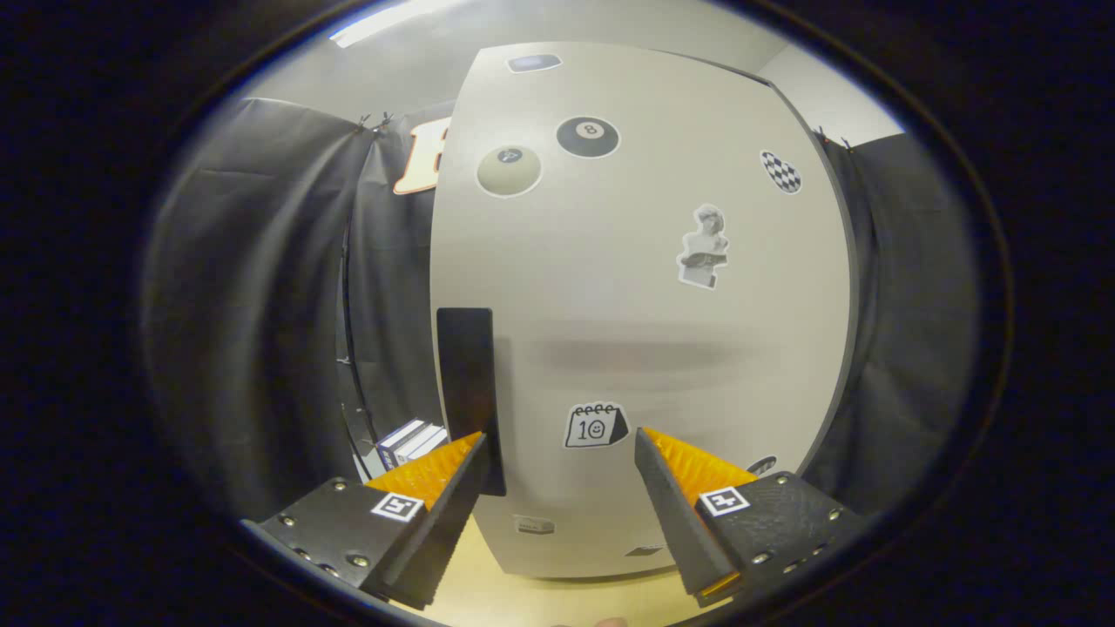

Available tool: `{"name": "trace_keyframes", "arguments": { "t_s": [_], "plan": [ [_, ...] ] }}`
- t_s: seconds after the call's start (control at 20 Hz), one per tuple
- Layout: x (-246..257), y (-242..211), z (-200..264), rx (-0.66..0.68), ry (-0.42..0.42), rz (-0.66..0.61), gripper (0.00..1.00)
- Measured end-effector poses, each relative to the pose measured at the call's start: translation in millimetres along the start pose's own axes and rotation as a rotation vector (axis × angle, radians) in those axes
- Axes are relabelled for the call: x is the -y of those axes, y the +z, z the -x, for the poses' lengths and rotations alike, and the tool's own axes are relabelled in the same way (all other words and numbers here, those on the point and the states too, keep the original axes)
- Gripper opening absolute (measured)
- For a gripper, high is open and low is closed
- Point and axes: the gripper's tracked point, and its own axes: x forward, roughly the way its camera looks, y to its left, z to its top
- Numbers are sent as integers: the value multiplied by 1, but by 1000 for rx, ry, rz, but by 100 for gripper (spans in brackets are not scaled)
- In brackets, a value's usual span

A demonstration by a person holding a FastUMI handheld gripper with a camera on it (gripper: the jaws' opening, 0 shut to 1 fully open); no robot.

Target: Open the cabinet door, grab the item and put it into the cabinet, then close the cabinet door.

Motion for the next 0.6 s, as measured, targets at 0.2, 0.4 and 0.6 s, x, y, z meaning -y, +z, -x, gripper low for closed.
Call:
{"name": "trace_keyframes", "arguments": {
  "t_s": [0.2, 0.4, 0.6],
  "plan": [
    [-2, -1, -4, -1, -12, -17, 99],
    [-4, -1, -7, -2, -19, -25, 99],
    [-5, -1, -9, 2, -25, -26, 99]
  ]
}}
